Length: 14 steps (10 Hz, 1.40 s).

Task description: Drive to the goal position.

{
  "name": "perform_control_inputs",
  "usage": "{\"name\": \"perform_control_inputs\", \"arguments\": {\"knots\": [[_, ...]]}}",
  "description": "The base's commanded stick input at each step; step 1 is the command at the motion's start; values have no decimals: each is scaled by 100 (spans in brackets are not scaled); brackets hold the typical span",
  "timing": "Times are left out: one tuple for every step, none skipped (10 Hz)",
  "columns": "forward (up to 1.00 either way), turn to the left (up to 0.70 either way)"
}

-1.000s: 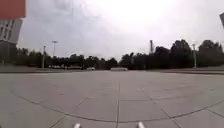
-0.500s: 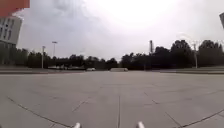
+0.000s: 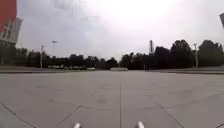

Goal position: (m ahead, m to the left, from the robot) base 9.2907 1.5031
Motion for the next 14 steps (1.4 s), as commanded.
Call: {"name": "perform_control_inputs", "arguments": {"knots": [[50, -8], [50, -10], [50, -8], [50, -4], [50, 0], [50, 0], [50, 0], [50, 0], [50, 0], [50, 0], [50, 0], [50, 0], [50, 0], [50, 0]]}}
